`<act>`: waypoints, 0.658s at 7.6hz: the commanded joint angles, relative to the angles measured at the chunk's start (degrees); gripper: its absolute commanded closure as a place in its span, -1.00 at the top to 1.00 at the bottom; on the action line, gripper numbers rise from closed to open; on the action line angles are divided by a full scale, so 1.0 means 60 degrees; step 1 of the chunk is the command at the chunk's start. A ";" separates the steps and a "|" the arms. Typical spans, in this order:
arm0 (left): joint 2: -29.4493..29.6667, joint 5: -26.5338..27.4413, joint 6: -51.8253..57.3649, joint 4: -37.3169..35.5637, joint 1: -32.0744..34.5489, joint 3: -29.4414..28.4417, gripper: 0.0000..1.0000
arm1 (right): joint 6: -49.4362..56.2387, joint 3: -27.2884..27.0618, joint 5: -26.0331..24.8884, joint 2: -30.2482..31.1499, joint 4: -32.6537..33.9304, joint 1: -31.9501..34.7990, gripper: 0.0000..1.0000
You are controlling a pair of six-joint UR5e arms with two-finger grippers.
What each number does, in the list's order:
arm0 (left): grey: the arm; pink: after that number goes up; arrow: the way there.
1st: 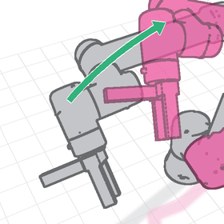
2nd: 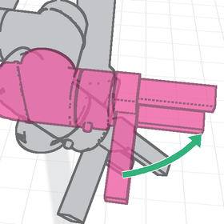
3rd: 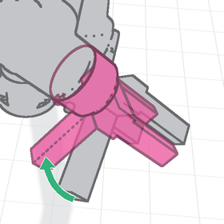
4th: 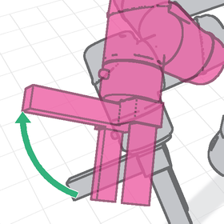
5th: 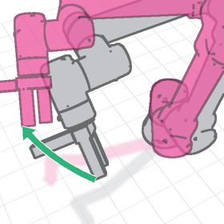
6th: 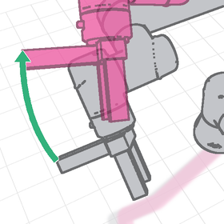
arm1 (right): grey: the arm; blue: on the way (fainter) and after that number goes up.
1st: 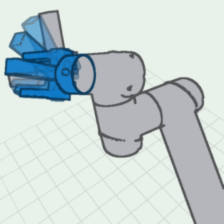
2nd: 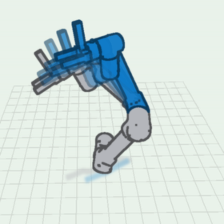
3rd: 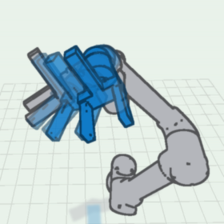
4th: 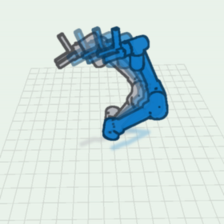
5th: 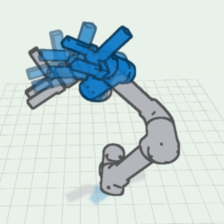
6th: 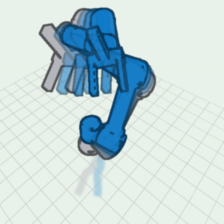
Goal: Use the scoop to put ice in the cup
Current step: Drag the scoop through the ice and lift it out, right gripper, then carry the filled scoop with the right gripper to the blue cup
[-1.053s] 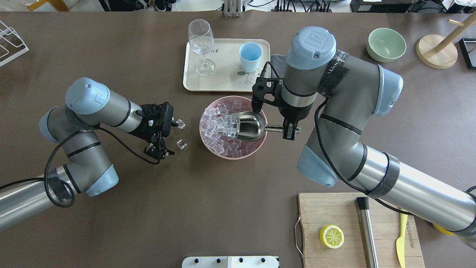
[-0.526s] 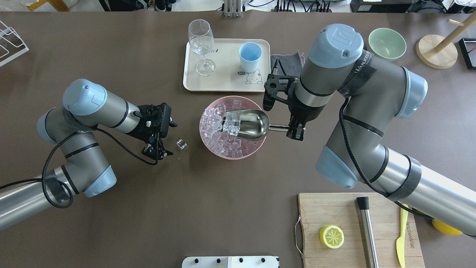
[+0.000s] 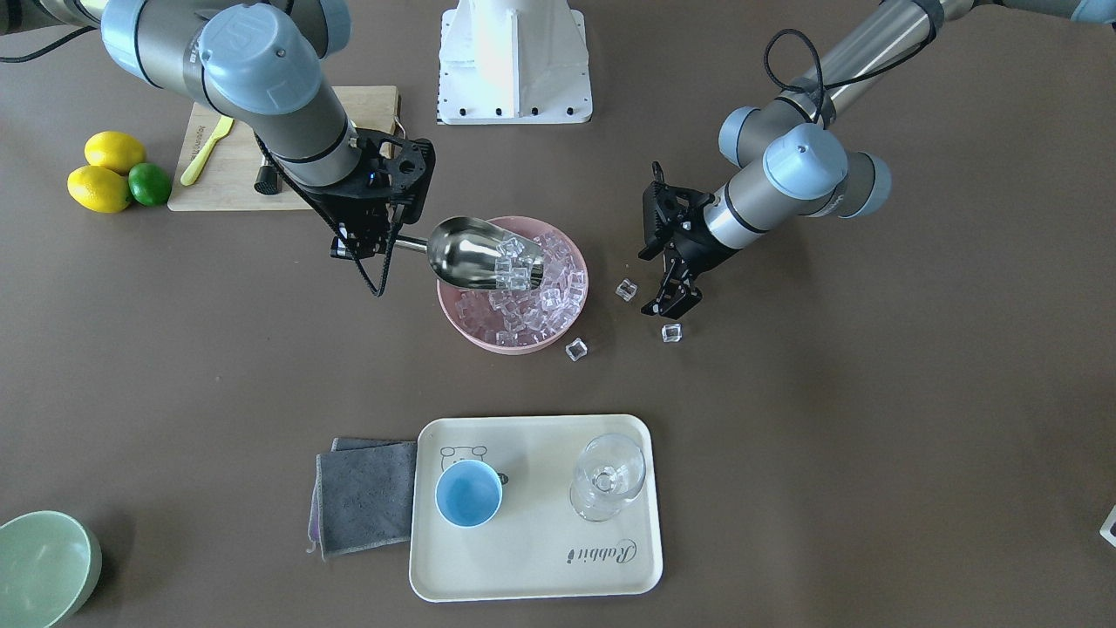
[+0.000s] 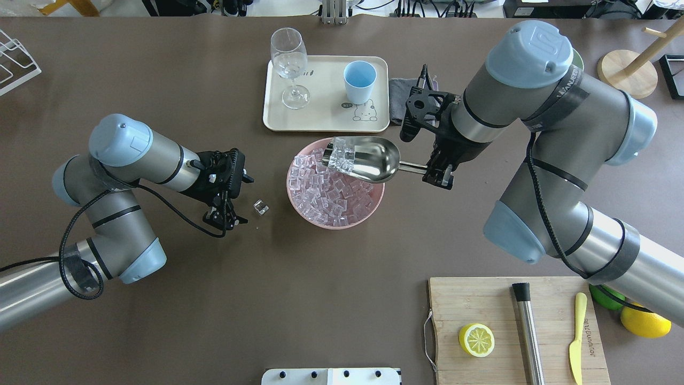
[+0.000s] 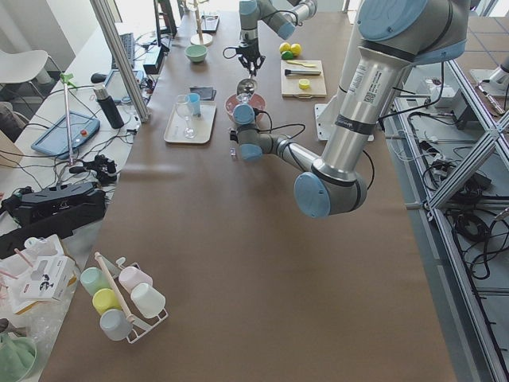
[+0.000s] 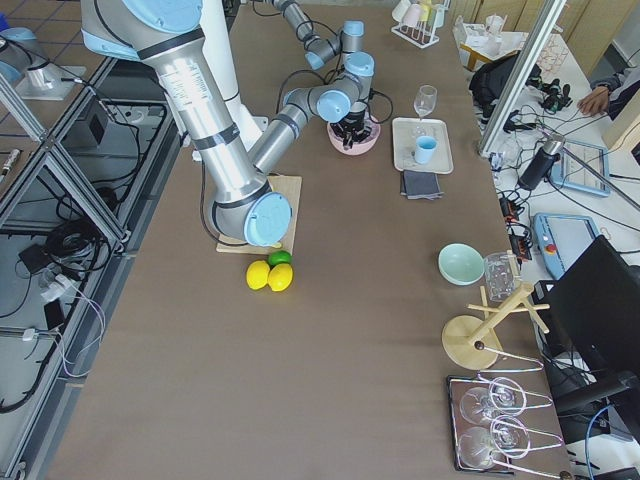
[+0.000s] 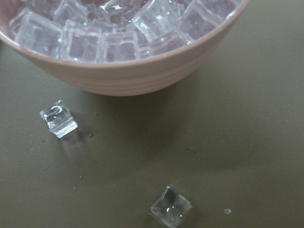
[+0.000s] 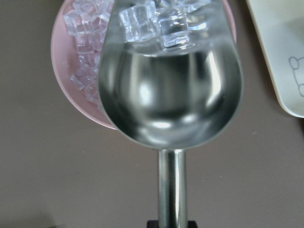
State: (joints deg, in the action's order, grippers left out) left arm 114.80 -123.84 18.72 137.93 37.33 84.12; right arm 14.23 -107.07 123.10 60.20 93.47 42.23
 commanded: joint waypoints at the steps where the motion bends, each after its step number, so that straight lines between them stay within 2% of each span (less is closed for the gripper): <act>1: -0.0207 -0.0014 0.0000 0.0256 0.0018 0.0027 0.98 | -0.0799 -0.0012 0.0020 -0.0029 -0.0066 0.0722 -1.00; 3: -0.0222 0.0001 0.0000 0.0273 0.0018 0.0027 0.98 | -0.2513 0.0192 -0.0009 -0.0175 -0.0023 0.0988 -1.00; 5: -0.0222 -0.0014 0.0000 0.0273 0.0018 0.0027 0.98 | -0.2591 0.1738 0.0020 -0.1137 0.0036 0.1529 -1.00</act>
State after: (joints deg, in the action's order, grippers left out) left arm 113.51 -123.89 18.72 139.54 37.44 84.29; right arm 0.18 -103.56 123.15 57.68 93.41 48.98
